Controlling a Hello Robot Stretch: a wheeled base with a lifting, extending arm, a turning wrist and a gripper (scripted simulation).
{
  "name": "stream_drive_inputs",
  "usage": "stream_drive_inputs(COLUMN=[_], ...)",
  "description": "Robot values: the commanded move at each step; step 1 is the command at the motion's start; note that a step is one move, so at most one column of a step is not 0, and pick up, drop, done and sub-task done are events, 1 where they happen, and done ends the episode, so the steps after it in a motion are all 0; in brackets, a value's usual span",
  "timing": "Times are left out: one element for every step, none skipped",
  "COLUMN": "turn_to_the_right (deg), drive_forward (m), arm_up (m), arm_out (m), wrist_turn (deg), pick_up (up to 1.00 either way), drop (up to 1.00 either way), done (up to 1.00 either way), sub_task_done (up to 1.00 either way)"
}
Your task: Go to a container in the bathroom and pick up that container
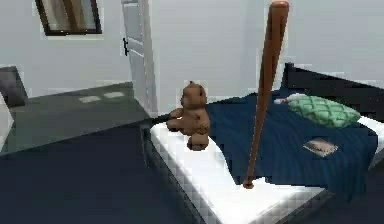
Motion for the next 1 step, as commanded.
stream_drive_inputs(turn_to_the_right=[-30.0], drive_forward=[0.0], arm_up=[0.0], arm_out=[0.0], wrist_turn=[0.0], pick_up=[0.0], drop=[0.0], done=[0.0], sub_task_done=[0.0])
